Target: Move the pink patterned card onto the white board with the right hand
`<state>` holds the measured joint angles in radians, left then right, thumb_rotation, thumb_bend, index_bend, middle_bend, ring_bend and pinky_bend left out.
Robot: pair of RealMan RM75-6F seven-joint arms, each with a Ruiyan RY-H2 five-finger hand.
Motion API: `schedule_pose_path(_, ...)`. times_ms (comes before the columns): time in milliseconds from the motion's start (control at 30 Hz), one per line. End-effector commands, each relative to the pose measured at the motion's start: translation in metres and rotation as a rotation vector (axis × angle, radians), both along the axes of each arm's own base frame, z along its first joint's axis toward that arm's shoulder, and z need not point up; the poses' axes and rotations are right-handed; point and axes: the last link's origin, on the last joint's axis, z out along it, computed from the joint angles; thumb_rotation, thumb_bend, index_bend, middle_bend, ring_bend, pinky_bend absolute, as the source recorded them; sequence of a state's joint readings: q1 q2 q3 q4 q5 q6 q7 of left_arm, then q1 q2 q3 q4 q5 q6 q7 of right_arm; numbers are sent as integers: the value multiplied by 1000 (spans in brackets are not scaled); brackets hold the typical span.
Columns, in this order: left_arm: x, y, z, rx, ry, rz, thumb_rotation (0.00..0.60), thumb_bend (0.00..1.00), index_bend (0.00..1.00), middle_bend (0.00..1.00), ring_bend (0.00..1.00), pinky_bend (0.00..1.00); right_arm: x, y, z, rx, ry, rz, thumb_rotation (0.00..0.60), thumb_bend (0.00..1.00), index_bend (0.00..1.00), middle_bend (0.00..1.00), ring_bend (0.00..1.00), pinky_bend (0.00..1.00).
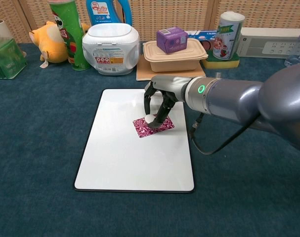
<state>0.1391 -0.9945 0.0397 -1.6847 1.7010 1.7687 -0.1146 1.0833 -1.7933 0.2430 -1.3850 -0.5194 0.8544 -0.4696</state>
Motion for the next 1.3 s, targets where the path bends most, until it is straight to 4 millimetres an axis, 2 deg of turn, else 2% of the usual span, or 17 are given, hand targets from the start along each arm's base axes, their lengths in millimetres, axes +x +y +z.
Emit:
schedule_pose_path(33, 0, 0, 0, -1, 0, -2, 600, 49, 0, 0, 0, 24, 0, 2, -1, 15, -5, 0, 600, 351, 443, 46, 0, 0)
schedule_pose_path(267, 0, 0, 1, 3, -3, -2, 600, 48, 0, 0, 0, 24, 5, 4, -2, 26, -35, 10, 600, 309, 233, 26, 0, 0)
schedule_pose_path(500, -1, -1, 1, 4, -3, -2, 600, 48, 0, 0, 0, 24, 8, 3, 9, 13, -61, 28, 600, 308, 215, 23, 0, 0)
schedule_pose_path(700, -1, 0, 0, 0, 1, -2, 600, 49, 0, 0, 0, 24, 5, 2, 35, -14, -68, 59, 600, 296, 215, 21, 0, 0)
schedule_pose_path(800, 0, 0, -1, 0, 4, -1, 600, 48, 0, 0, 0, 24, -3, 1, 52, -39, -61, 77, 600, 228, 211, 21, 0, 0)
schedule_pose_path(967, 1, -1, -3, -3, 14, -1, 600, 48, 0, 0, 0, 24, -29, -4, 82, -137, 13, 152, 600, 31, 160, 6, 0, 0)
schedule_pose_path(1167, 2, -3, -4, 2, 19, 0, 600, 48, 0, 0, 0, 24, -60, -2, 127, -269, 29, 242, 600, 0, 135, 0, 0, 0)
schedule_pose_path(1300, 2, -3, -5, 1, 21, 0, 600, 48, 0, 0, 0, 24, -88, 0, 159, -399, 119, 361, 600, 0, 122, 0, 0, 0)
